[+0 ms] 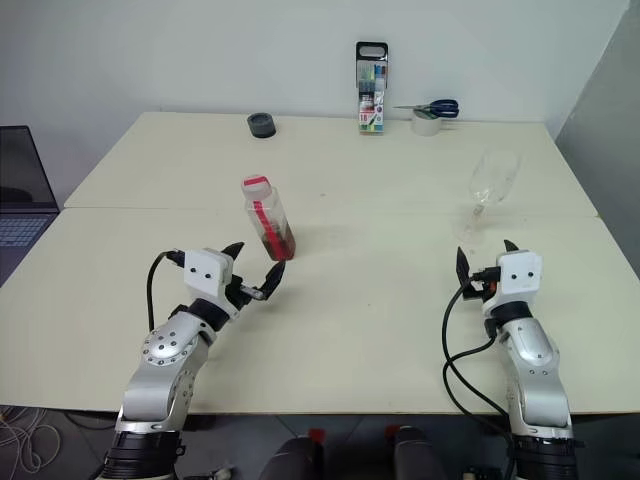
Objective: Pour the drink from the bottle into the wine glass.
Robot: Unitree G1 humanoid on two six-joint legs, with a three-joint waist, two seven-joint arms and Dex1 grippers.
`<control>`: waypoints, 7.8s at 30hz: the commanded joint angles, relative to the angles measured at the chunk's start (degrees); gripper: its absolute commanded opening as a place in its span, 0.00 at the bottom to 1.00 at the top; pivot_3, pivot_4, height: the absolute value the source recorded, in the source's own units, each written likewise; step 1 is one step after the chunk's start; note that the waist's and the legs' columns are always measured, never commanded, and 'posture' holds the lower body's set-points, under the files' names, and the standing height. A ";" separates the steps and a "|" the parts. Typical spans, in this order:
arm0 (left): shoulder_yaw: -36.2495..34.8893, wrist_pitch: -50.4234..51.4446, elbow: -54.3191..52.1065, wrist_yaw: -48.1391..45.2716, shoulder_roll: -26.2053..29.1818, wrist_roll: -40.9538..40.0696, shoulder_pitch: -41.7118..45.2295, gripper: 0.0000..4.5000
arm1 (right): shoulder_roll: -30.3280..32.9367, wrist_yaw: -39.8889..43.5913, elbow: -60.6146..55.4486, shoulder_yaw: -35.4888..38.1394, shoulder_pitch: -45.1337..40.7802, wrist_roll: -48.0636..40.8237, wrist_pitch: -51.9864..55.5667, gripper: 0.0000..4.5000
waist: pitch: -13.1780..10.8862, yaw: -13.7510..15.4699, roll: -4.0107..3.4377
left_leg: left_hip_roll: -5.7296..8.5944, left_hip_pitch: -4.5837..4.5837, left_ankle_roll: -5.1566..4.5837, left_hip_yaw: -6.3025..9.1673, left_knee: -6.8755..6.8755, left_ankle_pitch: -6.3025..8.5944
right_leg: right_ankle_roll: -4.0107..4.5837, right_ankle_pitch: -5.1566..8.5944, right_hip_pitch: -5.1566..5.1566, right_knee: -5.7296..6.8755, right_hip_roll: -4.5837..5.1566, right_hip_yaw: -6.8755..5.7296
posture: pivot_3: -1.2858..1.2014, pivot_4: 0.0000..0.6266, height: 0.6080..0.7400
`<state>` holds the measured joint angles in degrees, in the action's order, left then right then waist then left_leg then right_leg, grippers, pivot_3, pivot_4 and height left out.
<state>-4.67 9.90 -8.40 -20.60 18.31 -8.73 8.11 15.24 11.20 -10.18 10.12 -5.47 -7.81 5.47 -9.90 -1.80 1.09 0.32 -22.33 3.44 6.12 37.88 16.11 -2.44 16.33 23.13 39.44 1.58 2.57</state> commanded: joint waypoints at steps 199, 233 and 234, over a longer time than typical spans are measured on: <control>13.25 -10.72 42.09 -50.45 -8.39 -5.20 44.46 0.39 | -8.53 -10.69 -29.12 -21.63 -14.75 -3.26 35.39 1.00 | -0.03 -0.66 0.00 | 0.06 -0.42 0.01 0.21 0.12 -0.02 | -0.09 -0.06 0.17 -0.24 -0.06 -0.12 | 0.52 0.24 1.00; 14.29 -8.10 32.56 -54.02 -3.28 -6.56 38.45 0.39 | 9.40 28.58 -6.19 -14.24 -25.57 -16.21 25.76 0.41 | -0.05 -1.18 -0.02 | 0.07 -0.37 -0.02 0.19 0.13 0.00 | -0.08 -0.06 0.11 -0.26 -0.07 -0.13 | 0.52 0.24 1.00; 14.33 -7.90 31.96 -54.35 -3.01 -6.71 38.23 0.39 | 11.10 31.72 -3.09 -13.51 -27.98 -18.24 27.11 0.41 | -0.05 -1.31 -0.02 | 0.06 -0.36 -0.02 0.20 0.12 0.00 | -0.08 -0.06 0.11 -0.26 -0.07 -0.14 | 0.52 0.24 1.00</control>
<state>8.81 2.24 28.41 -71.96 15.22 -13.80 46.02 23.93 38.49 -17.80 -6.96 -30.93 -24.83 31.89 -9.95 -3.11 1.06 0.37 -22.69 3.41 6.32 38.00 16.11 -2.52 16.27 23.24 39.18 1.50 2.43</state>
